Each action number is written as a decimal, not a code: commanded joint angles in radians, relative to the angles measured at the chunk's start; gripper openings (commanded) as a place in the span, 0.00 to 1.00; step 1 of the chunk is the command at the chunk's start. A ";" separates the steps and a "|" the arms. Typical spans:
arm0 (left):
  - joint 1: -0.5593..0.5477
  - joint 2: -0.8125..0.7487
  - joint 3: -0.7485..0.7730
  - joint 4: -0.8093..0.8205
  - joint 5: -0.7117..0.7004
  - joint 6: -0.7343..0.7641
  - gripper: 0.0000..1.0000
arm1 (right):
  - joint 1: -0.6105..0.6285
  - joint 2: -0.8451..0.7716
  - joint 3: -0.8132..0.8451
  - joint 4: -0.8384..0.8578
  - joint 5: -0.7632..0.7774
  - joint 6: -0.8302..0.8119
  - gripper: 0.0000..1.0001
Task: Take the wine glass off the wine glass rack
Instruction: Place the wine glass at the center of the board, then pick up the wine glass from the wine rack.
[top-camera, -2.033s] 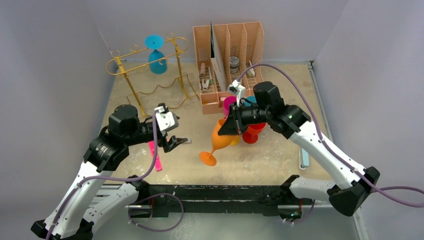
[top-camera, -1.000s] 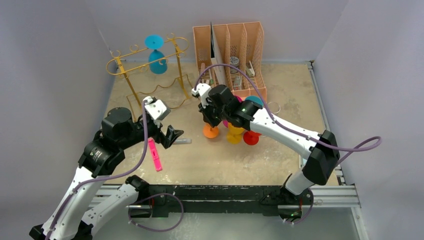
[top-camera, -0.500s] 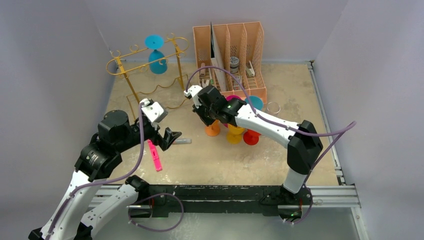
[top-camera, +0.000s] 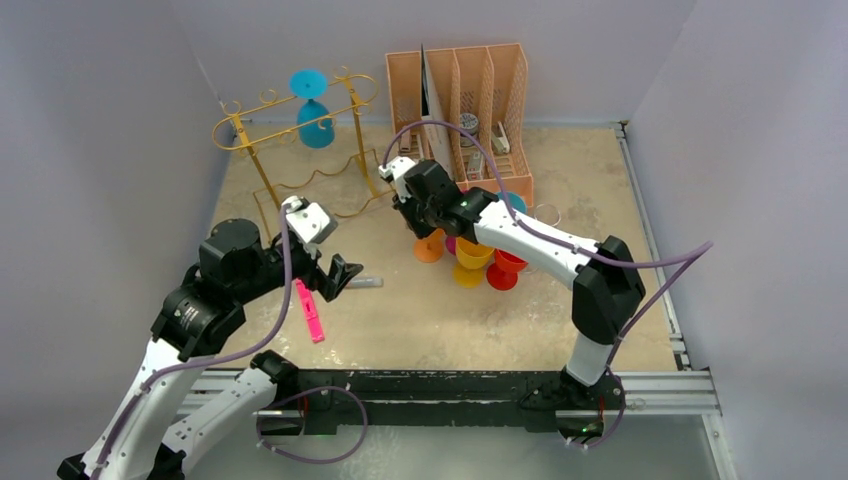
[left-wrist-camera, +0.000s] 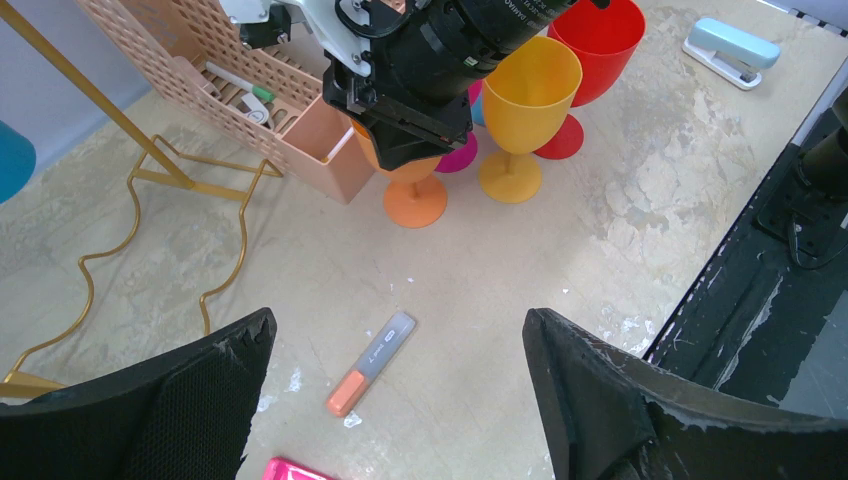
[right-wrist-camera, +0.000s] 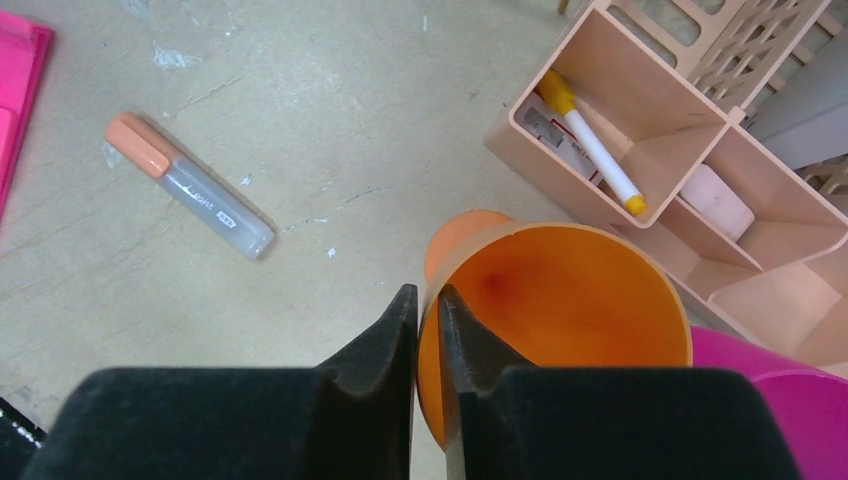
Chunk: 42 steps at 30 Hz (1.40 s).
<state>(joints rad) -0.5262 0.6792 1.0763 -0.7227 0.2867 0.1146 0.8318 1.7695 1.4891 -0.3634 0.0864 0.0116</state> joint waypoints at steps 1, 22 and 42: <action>0.000 0.013 0.035 0.005 -0.011 -0.014 0.92 | 0.003 0.007 0.048 0.013 -0.013 0.019 0.17; -0.001 0.048 0.067 0.063 0.024 -0.061 0.95 | 0.003 -0.157 0.201 -0.219 -0.172 0.132 0.55; 0.278 0.621 0.711 0.015 0.162 -0.288 0.99 | 0.003 -0.713 -0.336 0.087 -0.183 0.391 0.60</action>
<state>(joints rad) -0.2905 1.2297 1.6264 -0.6708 0.3550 -0.1154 0.8318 1.1168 1.1915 -0.3347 -0.0757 0.3359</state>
